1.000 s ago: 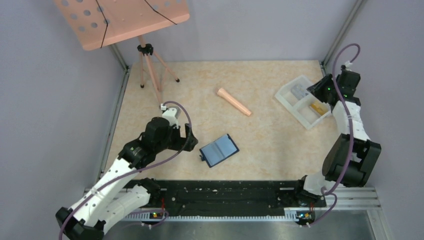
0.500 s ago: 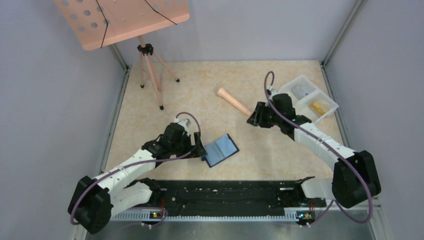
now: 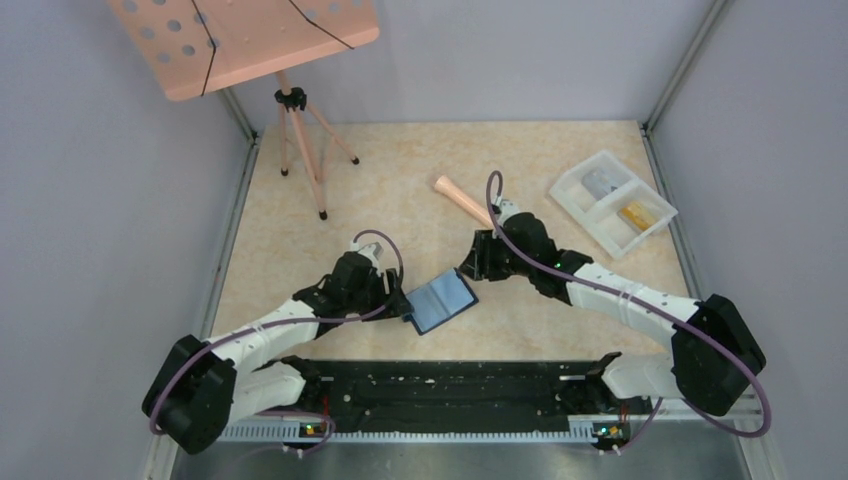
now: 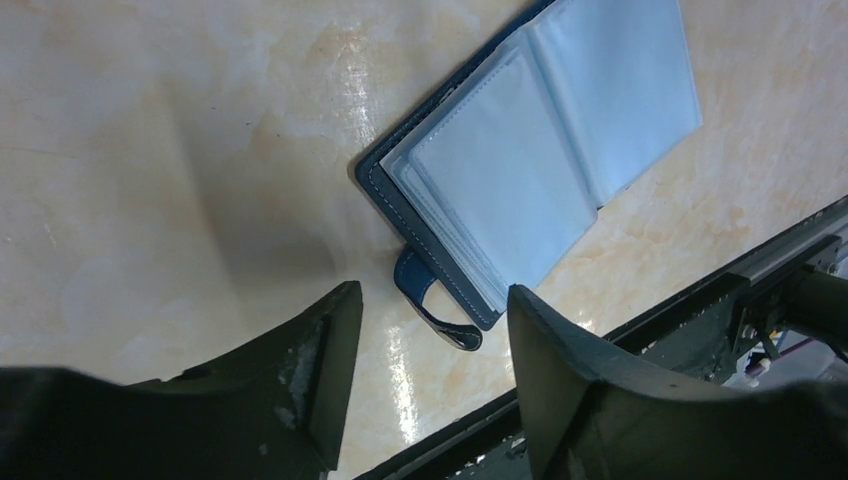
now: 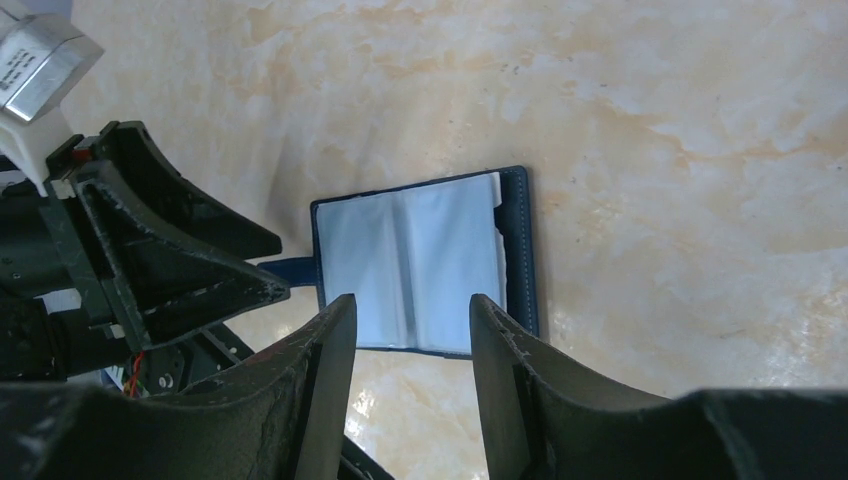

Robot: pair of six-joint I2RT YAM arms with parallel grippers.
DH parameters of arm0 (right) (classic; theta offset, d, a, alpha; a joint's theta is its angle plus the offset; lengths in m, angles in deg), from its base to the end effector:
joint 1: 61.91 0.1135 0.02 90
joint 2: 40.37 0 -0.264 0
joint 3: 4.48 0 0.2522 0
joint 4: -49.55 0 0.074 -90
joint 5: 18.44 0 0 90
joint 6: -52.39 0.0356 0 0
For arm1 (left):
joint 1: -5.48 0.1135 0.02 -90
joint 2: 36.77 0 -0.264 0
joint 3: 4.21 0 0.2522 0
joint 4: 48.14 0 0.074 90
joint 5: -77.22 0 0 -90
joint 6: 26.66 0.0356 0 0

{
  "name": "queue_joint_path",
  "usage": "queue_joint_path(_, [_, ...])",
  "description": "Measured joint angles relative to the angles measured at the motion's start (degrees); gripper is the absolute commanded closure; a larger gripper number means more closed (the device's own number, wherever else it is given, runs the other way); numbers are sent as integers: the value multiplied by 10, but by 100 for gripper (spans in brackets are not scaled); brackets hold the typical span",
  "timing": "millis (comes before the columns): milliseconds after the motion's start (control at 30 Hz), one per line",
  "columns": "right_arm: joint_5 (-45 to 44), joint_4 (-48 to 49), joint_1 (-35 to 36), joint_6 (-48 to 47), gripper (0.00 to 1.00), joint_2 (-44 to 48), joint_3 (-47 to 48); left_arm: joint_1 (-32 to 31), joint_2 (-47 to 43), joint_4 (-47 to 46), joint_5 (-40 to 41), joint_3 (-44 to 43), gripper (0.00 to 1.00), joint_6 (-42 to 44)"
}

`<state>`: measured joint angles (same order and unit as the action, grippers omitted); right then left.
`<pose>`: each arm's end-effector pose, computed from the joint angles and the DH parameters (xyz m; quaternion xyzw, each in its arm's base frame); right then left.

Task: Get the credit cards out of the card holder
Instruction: Remove the credit card from the card holder.

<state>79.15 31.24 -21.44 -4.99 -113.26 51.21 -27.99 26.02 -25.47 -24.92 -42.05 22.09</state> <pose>0.2040 0.1803 0.2278 -0.0910 0.8830 0.3193 0.3319 0.1638 -0.1173 0.1615 -0.0248 0.9276 -0.2965 0.2259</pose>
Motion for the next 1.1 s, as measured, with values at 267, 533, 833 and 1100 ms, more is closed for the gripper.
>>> queue_joint_path(267, [-29,37,64,4,51,-30,2,0,4,-8,-11,1,100,0])
queue_joint_path(533, [-46,37,115,4,39,-115,29,0,-50,-8,-34,1,100,-6])
queue_joint_path(833, [-56,38,141,0,38,-148,53,0,-76,-17,-48,9,100,-13])
queue_joint_path(1100, [-63,22,153,0,38,-176,72,0,-77,-18,-50,10,100,-20])
